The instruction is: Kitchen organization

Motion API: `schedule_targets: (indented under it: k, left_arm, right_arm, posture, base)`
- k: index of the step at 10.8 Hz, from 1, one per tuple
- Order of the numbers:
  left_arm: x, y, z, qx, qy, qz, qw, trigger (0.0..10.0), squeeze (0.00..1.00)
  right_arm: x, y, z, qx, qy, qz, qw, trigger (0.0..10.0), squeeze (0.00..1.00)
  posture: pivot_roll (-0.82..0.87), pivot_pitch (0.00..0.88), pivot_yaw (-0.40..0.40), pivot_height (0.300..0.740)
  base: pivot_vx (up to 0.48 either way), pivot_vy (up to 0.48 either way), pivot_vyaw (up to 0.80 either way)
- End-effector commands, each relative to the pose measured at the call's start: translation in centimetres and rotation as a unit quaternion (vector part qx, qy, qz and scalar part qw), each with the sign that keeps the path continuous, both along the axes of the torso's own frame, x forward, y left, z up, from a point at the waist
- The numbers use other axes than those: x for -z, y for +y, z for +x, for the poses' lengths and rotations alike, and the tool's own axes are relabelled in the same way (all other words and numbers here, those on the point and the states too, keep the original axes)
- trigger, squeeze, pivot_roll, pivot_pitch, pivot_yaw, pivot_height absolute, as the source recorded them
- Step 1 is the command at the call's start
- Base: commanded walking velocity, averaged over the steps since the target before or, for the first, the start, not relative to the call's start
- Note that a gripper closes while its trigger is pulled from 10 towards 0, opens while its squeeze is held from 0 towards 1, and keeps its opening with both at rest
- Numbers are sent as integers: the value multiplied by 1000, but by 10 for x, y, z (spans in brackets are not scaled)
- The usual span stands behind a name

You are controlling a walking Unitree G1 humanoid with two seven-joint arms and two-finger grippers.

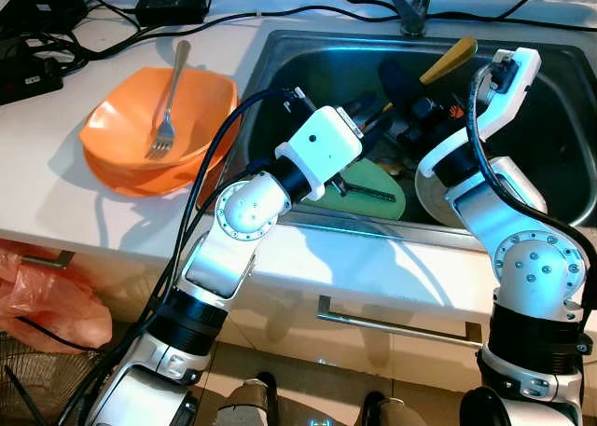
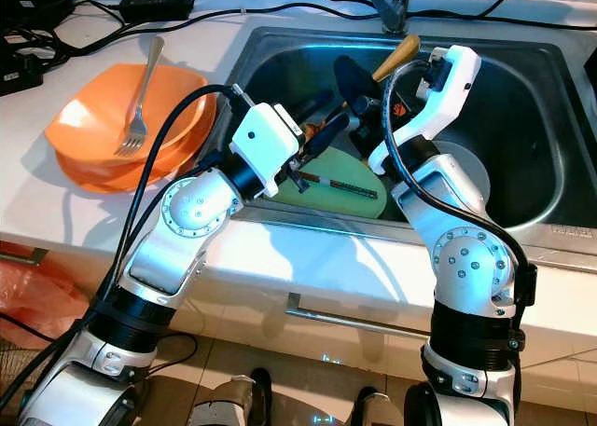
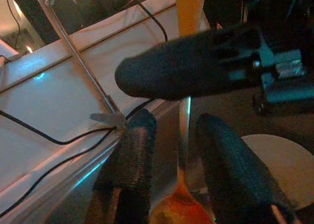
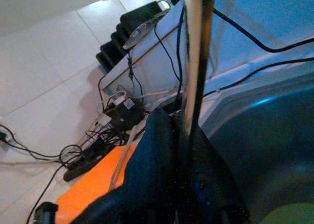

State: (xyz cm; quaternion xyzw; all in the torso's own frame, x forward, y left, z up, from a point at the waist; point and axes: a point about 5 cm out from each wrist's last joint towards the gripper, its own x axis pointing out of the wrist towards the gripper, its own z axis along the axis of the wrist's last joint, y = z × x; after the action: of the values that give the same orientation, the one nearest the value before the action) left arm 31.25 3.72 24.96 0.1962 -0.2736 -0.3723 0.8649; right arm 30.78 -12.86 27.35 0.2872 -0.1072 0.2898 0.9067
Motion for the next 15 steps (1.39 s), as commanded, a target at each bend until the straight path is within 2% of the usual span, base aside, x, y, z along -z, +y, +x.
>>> schedule_targets:
  k: [1,3,6,9,10,12,15]
  left_arm:
    - [-8,2,-4,10,-8,-14,1000,10000,1000]
    - [-10,-1,-8,40,38,-36,998,10000,1000]
    - [-4,-2,-17,76,82,-30,993,10000,1000]
    - [-6,6,-20,77,111,-31,990,10000,1000]
    - [-5,12,-18,67,120,-29,990,10000,1000]
    - [-2,24,-15,42,135,-17,990,10000,1000]
    - [-3,26,-15,41,141,-2,989,10000,1000]
  right_arm:
    - [0,-2,1,16,-1,1,1000,10000,0]
    - [-3,-7,4,58,-17,-10,998,10000,0]
    - [-2,-16,12,133,-37,-53,989,10000,0]
    - [9,-15,18,166,-57,-134,975,10000,0]
    - [18,-15,20,175,-59,-183,966,10000,0]
    - [39,-13,25,158,-36,-252,954,10000,0]
    - [62,-11,27,104,-5,-327,939,10000,0]
  posture:
    - [86,197,91,740]
    - [90,197,92,740]
    - [102,197,92,740]
    - [107,198,90,740]
    - [111,196,89,740]
    - [112,196,89,740]
    - [114,195,85,740]
  base:
    - [0,0,0]
    - [0,0,0]
    - [0,0,0]
    - [0,0,0]
    - [0,0,0]
    - [0,0,0]
    - [0,0,0]
